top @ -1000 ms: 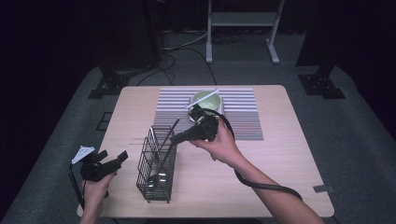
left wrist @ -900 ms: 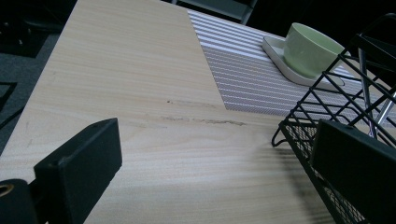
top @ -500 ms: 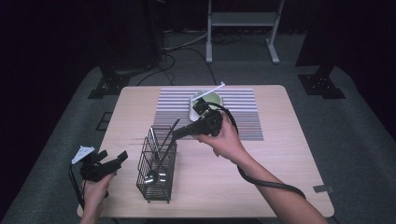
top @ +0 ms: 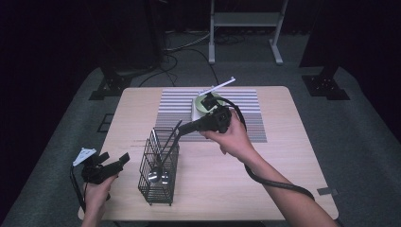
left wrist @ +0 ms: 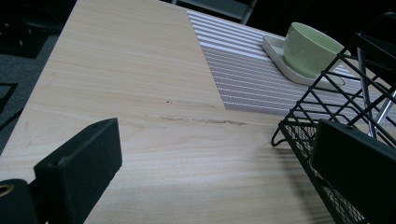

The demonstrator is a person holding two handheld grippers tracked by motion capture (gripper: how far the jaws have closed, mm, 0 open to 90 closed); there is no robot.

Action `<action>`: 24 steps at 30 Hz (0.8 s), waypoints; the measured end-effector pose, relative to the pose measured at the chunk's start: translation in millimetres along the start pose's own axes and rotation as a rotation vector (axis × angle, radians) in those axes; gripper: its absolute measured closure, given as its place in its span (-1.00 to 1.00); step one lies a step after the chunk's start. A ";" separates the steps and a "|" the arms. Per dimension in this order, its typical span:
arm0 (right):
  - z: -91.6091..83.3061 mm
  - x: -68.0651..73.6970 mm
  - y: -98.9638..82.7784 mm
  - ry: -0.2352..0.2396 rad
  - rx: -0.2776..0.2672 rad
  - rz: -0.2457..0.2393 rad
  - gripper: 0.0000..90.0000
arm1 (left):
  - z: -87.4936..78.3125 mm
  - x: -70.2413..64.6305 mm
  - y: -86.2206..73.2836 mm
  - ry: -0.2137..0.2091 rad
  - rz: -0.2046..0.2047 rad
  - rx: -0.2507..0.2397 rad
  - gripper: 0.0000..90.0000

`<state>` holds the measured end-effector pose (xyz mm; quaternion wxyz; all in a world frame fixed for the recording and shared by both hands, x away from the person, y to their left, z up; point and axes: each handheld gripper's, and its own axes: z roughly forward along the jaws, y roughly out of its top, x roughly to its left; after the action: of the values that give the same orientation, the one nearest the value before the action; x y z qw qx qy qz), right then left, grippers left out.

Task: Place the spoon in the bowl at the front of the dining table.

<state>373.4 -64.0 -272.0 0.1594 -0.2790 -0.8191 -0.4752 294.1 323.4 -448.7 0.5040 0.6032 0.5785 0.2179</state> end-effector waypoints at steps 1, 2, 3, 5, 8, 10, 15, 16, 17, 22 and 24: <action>0.0 0.0 0.0 0.000 0.000 0.000 0.98 | 0.0 0.0 0.0 0.000 0.000 0.000 -0.98; -0.8 0.3 0.5 0.002 -0.001 0.002 0.98 | 0.2 -0.1 -0.2 0.000 -0.001 -0.001 -0.98; -2.3 0.8 1.5 0.003 -0.003 0.001 0.98 | 0.1 -0.1 -0.2 0.000 -0.001 -0.001 -0.98; -4.2 1.4 2.8 0.004 -0.010 0.000 0.98 | 0.0 -0.2 -0.2 0.000 -0.001 -0.001 -0.98; -7.3 2.2 5.1 0.014 -0.020 0.004 0.98 | -0.1 -0.1 -0.2 0.000 -0.001 0.000 -0.98; -8.8 2.4 6.5 0.018 -0.025 0.006 0.98 | 0.0 -0.2 -0.4 0.000 -0.001 0.000 -0.98; -12.4 2.8 9.6 0.025 -0.037 0.010 0.98 | 0.2 0.0 -0.8 0.001 -0.005 0.000 -0.98; -13.6 3.0 10.7 0.027 -0.040 0.012 0.98 | 0.1 0.0 -0.7 0.001 -0.007 -0.001 -0.98; -14.4 3.0 11.3 0.031 -0.041 0.012 0.98 | 0.1 0.2 -0.8 0.001 -0.007 -0.001 -0.98; -20.7 3.7 14.7 0.042 -0.051 0.016 0.98 | 0.4 0.5 -0.9 0.003 -0.008 0.000 -0.98; -24.3 4.7 15.8 0.045 -0.057 0.015 0.98 | 0.6 0.4 -0.8 0.003 -0.008 0.001 -0.98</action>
<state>379.2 -77.4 -246.5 0.1735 -0.2786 -0.7994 -0.5033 294.3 323.4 -449.8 0.5039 0.6007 0.5816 0.2166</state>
